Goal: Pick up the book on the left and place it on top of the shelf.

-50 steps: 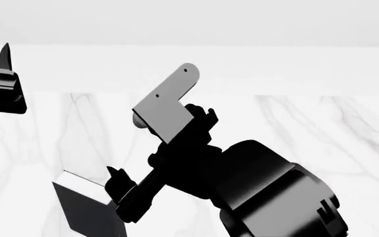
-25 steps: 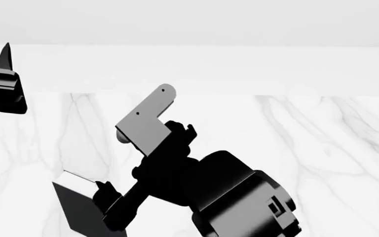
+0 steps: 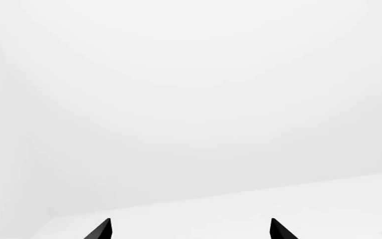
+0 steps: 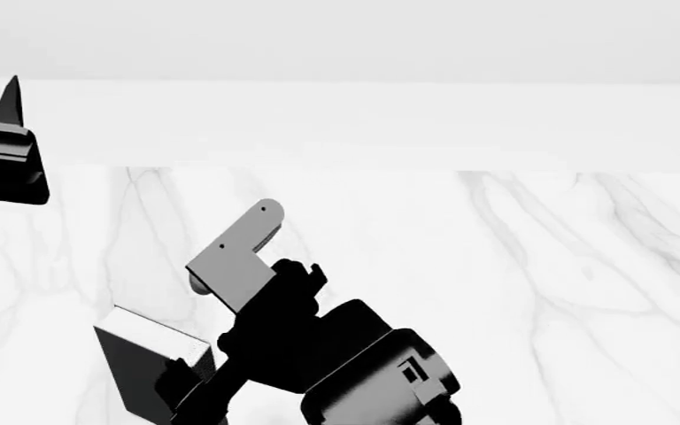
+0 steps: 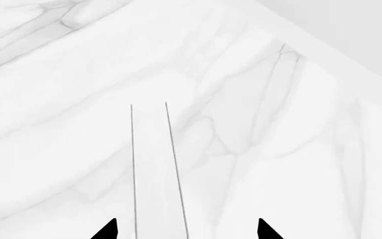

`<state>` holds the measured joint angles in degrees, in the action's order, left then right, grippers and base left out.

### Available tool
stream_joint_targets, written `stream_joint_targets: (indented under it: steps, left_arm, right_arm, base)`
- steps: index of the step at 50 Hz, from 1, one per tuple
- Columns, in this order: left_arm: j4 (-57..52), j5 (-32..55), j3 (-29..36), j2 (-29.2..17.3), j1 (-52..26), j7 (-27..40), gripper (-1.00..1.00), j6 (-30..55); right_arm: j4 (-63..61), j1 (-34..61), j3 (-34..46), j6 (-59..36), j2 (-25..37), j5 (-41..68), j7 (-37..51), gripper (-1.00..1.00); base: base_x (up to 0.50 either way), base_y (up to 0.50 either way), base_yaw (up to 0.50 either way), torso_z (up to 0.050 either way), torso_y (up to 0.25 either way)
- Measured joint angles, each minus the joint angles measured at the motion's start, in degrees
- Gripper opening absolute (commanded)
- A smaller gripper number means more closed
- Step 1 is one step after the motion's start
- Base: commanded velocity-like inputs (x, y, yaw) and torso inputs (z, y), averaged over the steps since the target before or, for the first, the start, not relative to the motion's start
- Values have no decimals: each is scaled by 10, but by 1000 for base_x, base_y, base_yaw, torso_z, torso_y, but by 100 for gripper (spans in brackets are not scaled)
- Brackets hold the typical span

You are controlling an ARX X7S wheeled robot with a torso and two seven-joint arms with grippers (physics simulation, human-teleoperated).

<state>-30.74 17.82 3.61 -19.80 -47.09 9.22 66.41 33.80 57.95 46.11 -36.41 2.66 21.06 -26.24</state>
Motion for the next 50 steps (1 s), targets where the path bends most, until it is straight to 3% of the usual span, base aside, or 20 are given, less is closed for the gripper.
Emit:
stream_joint_targets:
  steps: [21, 22, 38, 50]
  left_arm:
    - [-3, 4, 1, -4, 5, 1, 100, -3]
    - [-3, 5, 1, -4, 5, 1, 100, -3]
    - [-9, 8, -1, -7, 10, 3, 100, -1]
    - [-14, 12, -3, -9, 10, 5, 100, 4]
  right_arm:
    - [109, 15, 136, 75, -21, 83, 11, 100]
    - [112, 16, 142, 78, -21, 87, 12, -100]
    - [125, 25, 184, 103, -14, 138, 39, -100]
    - [68, 32, 188, 82, 16, 169, 71, -100]
  base:
    - [0, 0, 0, 0, 0]
    - [0, 0, 0, 0, 0]
    - [0, 0, 0, 0, 0]
    - [0, 0, 0, 0, 1]
